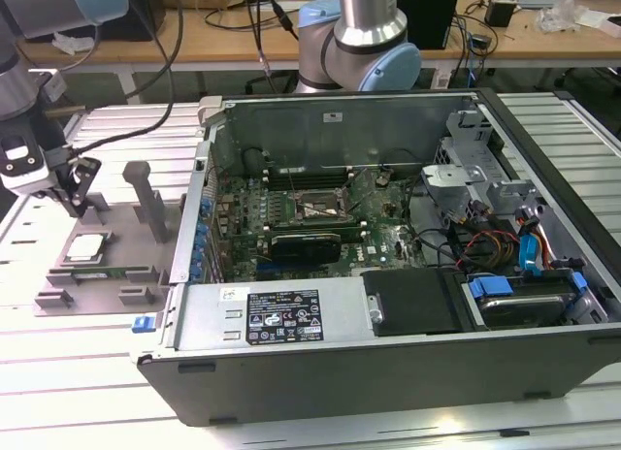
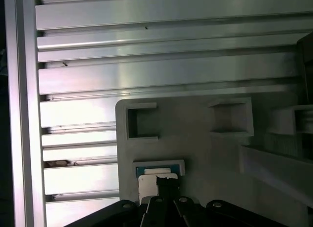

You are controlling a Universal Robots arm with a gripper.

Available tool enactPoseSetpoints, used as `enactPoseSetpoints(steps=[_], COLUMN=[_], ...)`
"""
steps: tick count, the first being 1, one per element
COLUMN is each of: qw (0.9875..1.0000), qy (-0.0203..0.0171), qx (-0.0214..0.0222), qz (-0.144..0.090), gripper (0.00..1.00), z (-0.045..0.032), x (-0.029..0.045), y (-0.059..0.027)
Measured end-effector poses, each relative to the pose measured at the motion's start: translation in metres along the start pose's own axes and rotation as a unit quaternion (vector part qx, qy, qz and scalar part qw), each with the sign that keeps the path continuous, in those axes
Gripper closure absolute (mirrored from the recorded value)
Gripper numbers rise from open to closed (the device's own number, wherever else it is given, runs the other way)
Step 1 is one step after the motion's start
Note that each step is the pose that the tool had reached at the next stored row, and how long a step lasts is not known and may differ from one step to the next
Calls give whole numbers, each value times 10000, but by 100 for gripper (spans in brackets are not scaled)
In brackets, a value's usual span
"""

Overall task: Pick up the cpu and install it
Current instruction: 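Pick up the cpu and move it towards the insertion slot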

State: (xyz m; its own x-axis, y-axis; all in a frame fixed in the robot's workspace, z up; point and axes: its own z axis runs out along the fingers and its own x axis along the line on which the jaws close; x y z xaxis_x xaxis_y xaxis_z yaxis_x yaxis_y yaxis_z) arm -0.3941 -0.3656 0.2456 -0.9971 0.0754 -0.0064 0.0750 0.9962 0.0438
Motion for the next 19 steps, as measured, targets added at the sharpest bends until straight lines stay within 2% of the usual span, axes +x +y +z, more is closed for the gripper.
enactPoseSetpoints(steps=[4,14,16,19], qw=[10000,10000,10000,9998], qy=[14,19,28,33], qx=[1,1,2,2], qz=[-5,-15,-72,-190], gripper=[89,89,89,89], z=[58,171,216,234], x=[-1,7,7,7], y=[-18,-75,-89,-91])
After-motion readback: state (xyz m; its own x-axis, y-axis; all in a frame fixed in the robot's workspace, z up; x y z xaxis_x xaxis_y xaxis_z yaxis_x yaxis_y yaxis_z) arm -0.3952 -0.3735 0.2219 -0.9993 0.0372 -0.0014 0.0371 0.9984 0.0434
